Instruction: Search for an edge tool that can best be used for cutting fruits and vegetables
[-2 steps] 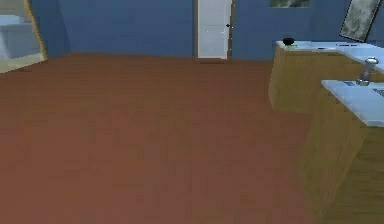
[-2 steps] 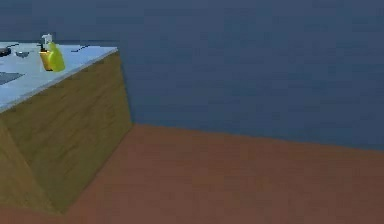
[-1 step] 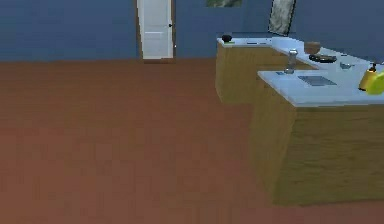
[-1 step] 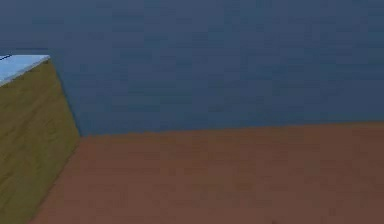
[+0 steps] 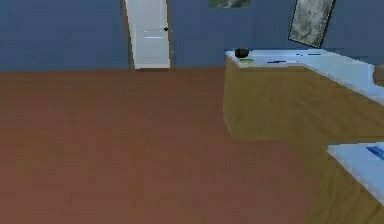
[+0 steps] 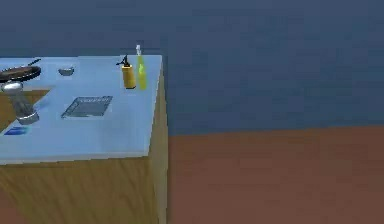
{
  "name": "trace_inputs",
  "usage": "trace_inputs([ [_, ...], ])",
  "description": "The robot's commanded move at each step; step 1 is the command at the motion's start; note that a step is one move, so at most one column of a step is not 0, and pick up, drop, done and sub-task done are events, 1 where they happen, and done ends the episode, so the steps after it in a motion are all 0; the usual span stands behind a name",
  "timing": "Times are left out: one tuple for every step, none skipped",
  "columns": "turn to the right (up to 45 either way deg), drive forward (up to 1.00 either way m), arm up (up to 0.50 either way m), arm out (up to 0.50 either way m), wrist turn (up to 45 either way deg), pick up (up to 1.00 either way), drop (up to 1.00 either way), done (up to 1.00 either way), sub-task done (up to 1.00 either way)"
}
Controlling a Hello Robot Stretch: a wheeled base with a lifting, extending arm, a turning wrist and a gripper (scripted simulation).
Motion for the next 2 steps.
trace_inputs([
  [0.0, 0.80, 0.00, 0.00, 0.0, 0.00, 0.00, 0.00, 0.00],
  [18.0, 0.00, 0.00, 0.00, 0.0, 0.00, 0.00, 0.00, 0.00],
])
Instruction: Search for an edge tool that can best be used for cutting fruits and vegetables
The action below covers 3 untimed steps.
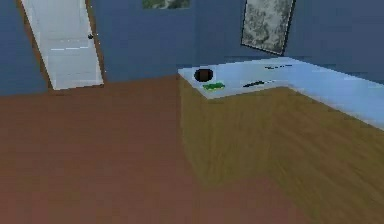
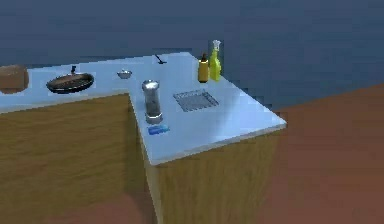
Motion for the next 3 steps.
trace_inputs([
  [0.0, 0.60, 0.00, 0.00, 0.0, 0.00, 0.00, 0.00, 0.00],
  [30.0, 0.00, 0.00, 0.00, 0.0, 0.00, 0.00, 0.00, 0.00],
  [0.0, 0.00, 0.00, 0.00, 0.0, 0.00, 0.00, 1.00, 0.00],
])
